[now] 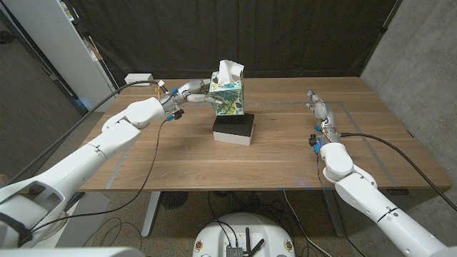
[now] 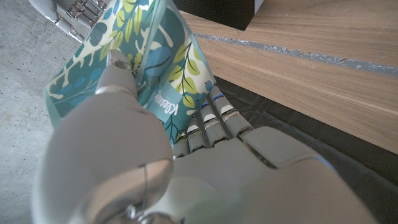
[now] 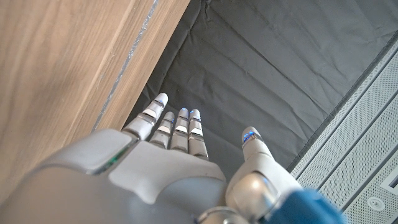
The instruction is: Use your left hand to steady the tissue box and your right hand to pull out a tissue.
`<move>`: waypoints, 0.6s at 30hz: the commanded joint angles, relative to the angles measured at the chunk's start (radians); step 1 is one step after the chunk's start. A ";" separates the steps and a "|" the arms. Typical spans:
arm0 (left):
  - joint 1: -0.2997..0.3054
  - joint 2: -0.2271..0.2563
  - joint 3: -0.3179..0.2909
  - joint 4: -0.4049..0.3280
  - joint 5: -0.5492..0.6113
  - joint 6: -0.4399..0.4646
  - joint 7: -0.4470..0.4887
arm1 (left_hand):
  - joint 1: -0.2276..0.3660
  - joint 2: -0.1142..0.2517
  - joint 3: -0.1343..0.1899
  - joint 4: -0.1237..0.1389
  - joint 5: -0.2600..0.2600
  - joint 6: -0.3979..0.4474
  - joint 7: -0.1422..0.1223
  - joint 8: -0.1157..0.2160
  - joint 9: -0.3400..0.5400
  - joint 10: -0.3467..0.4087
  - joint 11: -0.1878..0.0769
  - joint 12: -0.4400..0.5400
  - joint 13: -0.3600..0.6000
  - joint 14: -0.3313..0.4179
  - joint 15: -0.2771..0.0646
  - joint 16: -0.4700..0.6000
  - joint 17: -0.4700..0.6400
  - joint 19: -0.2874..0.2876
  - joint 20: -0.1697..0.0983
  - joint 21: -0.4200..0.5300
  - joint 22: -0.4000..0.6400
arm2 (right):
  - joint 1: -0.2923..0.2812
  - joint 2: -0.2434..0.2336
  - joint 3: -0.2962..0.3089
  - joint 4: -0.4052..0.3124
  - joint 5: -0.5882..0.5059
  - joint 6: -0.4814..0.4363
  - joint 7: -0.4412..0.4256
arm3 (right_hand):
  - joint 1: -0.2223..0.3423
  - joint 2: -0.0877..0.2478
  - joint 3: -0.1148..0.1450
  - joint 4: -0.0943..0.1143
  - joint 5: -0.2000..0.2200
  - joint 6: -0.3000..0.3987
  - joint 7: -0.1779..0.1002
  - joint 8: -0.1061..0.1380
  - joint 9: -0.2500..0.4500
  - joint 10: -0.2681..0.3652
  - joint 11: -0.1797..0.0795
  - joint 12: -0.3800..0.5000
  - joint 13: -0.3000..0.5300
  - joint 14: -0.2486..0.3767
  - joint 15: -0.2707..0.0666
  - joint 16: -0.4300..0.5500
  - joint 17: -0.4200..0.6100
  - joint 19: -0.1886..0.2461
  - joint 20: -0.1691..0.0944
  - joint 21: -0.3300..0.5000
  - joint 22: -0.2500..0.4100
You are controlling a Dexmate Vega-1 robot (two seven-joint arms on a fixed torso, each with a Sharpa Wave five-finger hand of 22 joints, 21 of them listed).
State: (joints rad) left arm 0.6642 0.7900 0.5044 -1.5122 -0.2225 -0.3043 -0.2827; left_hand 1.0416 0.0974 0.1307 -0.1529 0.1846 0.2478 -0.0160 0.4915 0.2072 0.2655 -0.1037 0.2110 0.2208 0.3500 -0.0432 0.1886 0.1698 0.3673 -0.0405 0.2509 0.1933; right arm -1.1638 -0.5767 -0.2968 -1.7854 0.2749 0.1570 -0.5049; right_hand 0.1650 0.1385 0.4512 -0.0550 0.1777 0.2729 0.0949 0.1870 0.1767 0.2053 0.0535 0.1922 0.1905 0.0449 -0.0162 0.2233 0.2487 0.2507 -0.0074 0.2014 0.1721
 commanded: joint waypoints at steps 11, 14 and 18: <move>-0.019 -0.014 0.011 0.039 -0.008 -0.026 -0.022 | -0.001 0.003 0.005 -0.003 0.006 0.002 0.001 -0.002 0.004 -0.008 -0.003 -0.004 0.004 -0.004 -0.093 -0.004 0.004 -0.005 -0.002 -0.002 0.005 | -0.027 0.014 0.004 -0.031 -0.020 -0.005 -0.014 | 0.004 0.037 0.009 0.001 0.000 -0.006 -0.005 -0.001 0.003 -0.005 0.000 0.000 0.002 -0.006 -0.005 0.003 0.006 0.003 -0.007 -0.002 0.003; -0.021 -0.016 0.013 0.043 -0.008 -0.028 -0.025 | -0.001 0.003 0.005 -0.003 0.006 0.002 0.000 -0.002 0.004 -0.009 0.000 -0.004 0.004 -0.004 -0.093 -0.004 0.004 -0.005 -0.002 -0.002 0.005 | -0.026 0.018 0.004 -0.032 -0.015 -0.002 -0.010 | 0.004 0.037 0.010 0.002 0.000 -0.006 -0.006 -0.001 0.003 -0.005 -0.001 0.000 0.001 -0.006 -0.006 0.003 0.006 0.003 -0.009 -0.003 0.003; -0.022 -0.017 0.014 0.046 -0.008 -0.031 -0.026 | -0.001 0.003 0.006 -0.003 0.006 0.002 0.001 -0.003 0.004 -0.008 -0.001 -0.004 0.004 -0.005 -0.093 -0.004 0.004 -0.005 -0.002 -0.002 0.005 | -0.024 0.017 0.003 -0.044 -0.014 -0.012 -0.006 | 0.001 0.044 0.013 0.009 0.001 -0.007 -0.009 -0.001 0.003 -0.008 -0.005 0.000 0.001 -0.009 -0.009 0.003 0.008 -0.001 -0.016 -0.004 0.003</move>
State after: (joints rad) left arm 0.6473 0.7775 0.5147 -1.4777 -0.2281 -0.3257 -0.3020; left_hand 1.0392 0.0945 0.1317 -0.1546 0.1844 0.2477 -0.0160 0.4915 0.2072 0.2564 -0.1054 0.2110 0.2208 0.3501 -0.0431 0.1847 0.1698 0.3673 -0.0404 0.2509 0.1929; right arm -1.1866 -0.5636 -0.2930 -1.8128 0.2606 0.1534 -0.5179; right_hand 0.1650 0.1385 0.4554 -0.0508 0.1777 0.2676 0.0895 0.1870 0.1768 0.2017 0.0499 0.1923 0.1907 0.0377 -0.0235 0.2233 0.2534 0.2504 -0.0147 0.2013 0.1722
